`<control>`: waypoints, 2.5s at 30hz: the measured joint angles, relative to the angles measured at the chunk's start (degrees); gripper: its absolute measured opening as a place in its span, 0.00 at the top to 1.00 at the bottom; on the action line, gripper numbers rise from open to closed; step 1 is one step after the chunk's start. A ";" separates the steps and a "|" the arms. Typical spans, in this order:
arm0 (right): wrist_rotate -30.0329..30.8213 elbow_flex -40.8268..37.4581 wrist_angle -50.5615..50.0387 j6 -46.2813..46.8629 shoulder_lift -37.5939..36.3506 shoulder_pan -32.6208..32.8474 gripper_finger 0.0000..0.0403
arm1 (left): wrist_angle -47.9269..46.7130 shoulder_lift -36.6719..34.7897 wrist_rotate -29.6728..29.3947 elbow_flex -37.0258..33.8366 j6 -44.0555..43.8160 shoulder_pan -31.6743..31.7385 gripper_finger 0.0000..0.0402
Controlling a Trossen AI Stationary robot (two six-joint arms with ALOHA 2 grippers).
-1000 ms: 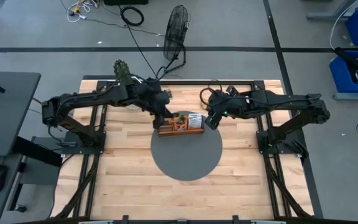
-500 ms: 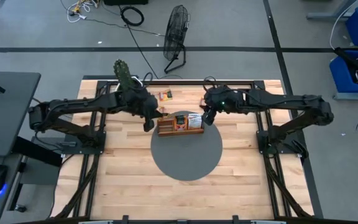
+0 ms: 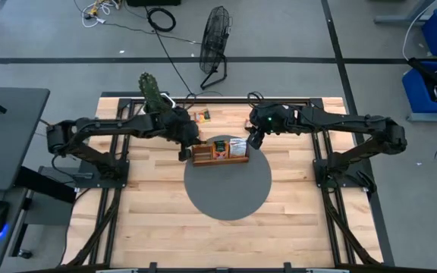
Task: Pick & Place Tea
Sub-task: Put the orange tea bag into the left section of the wooden organizer
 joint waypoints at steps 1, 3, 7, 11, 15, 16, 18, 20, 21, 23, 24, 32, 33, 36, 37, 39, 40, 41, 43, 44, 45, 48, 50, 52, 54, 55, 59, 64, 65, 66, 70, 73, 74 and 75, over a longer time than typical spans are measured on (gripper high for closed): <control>-0.01 0.00 0.19 0.03 0.00 -0.13 0.54 | -0.36 0.76 0.23 0.00 0.31 0.02 1.00; -0.04 0.00 0.15 0.16 0.00 -0.40 0.54 | -0.25 2.02 1.23 0.00 0.41 0.02 1.00; 0.03 0.00 0.18 0.22 0.00 -0.64 0.54 | 1.58 4.35 2.87 0.00 0.40 0.02 1.00; 0.19 0.00 0.17 0.56 0.00 -0.89 0.54 | 1.84 6.86 1.29 0.02 0.38 0.07 1.00; 0.22 0.00 0.16 0.81 0.00 -0.92 0.54 | 1.54 8.60 0.72 0.00 -1.40 0.15 1.00; 0.23 0.00 0.16 0.81 0.00 -0.92 0.54 | 1.53 8.84 0.70 0.00 -1.43 0.15 1.00; 0.23 0.00 0.16 0.81 0.00 -0.92 0.54 | 1.51 8.95 0.62 0.00 -1.45 0.14 1.00; 0.27 0.00 0.16 0.81 0.00 -0.92 0.54 | 1.69 8.92 0.12 0.00 -1.51 0.15 1.00; 0.30 0.00 0.16 0.81 0.00 -0.92 0.54 | 1.57 8.92 -0.52 0.00 -1.61 0.23 0.99; 0.30 0.00 0.16 0.81 0.00 -1.04 0.54 | 1.59 8.92 -0.80 0.00 -2.72 0.62 0.99; 0.29 0.00 0.16 0.81 0.00 -1.20 0.54 | 1.48 8.92 -0.82 0.00 -3.38 0.85 0.99; 0.23 0.00 0.14 0.36 0.00 -2.84 0.54 | 0.53 8.92 -0.89 0.00 -7.26 2.68 0.82; 0.20 0.00 0.14 0.21 0.00 -2.98 0.54 | 0.53 8.92 -0.90 0.00 -7.53 2.69 0.79; -0.19 0.00 0.14 -0.04 0.02 -3.31 0.54 | 0.53 8.92 -0.52 0.00 -8.78 2.67 0.71; -0.71 0.00 0.14 0.00 0.02 -3.56 0.54 | 0.55 8.92 0.13 0.00 -9.17 2.67 0.69; -2.85 0.00 0.16 0.48 0.02 -4.27 0.54 | 0.64 8.76 1.92 0.00 -10.69 2.82 0.65; -4.04 0.00 0.16 0.88 0.02 -4.69 0.54 | 0.69 8.42 3.00 0.00 -11.78 2.89 0.63; -5.34 0.00 0.20 1.09 0.02 -5.23 0.54 | 1.37 8.23 3.84 0.00 -12.56 2.93 0.62; -8.05 -0.21 1.49 1.09 0.02 -6.24 0.55 | 2.37 7.63 4.52 0.03 -14.71 2.98 0.60; -9.25 -0.53 2.69 1.23 -0.09 -6.66 0.55 | 2.13 6.97 4.71 -0.04 -15.00 3.09 0.60; -10.24 -1.07 3.68 1.27 -0.36 -7.08 0.56 | 3.00 6.42 4.77 -0.04 -15.18 3.20 0.60; -12.80 -3.22 6.29 2.28 -0.84 -8.48 0.59 | 4.20 4.21 5.08 0.02 -16.45 3.65 0.60; -14.13 -5.57 6.81 3.58 -1.32 -9.60 0.60 | 5.67 2.82 5.17 0.02 -16.91 4.22 0.61; -15.14 -8.25 8.62 5.08 -1.50 -10.55 0.60 | 5.81 1.30 5.17 0.02 -17.28 4.94 0.62; -16.61 -11.37 10.03 7.15 -2.00 -11.48 0.60 | 6.21 0.14 5.18 0.02 -17.42 5.34 0.61; -17.36 -12.99 11.56 8.60 -2.12 -11.83 0.60 | 5.91 -0.52 5.18 0.02 -17.61 5.61 0.61; -19.42 -19.02 16.97 13.96 -2.24 -13.93 0.60 | 6.12 -3.15 5.36 0.02 -19.55 6.03 0.61; -17.55 -24.97 20.33 22.99 -2.23 -19.02 0.60 | 7.51 -6.02 5.37 0.04 -21.94 6.25 0.61; -15.27 -25.83 20.29 25.76 -2.23 -20.12 0.60 | 8.11 -6.34 5.40 0.04 -22.26 6.39 0.61; -13.49 -26.62 20.24 28.64 -2.23 -21.21 0.60 | 8.96 -6.60 5.38 0.08 -22.56 6.47 0.61; -11.05 -28.73 22.28 34.31 -2.10 -24.47 0.60 | 8.97 -7.14 5.33 0.50 -23.28 6.80 0.61; -13.45 -29.27 24.98 33.81 -0.91 -25.87 0.60 | 8.80 -7.14 5.34 0.50 -23.72 6.79 0.61; -14.32 -29.27 25.47 33.84 -0.13 -26.23 0.60 | 8.82 -7.14 5.34 0.50 -23.72 6.78 0.61; -14.83 -29.27 25.66 34.13 0.75 -26.47 0.60 | 8.82 -7.14 5.34 0.50 -23.72 6.78 0.61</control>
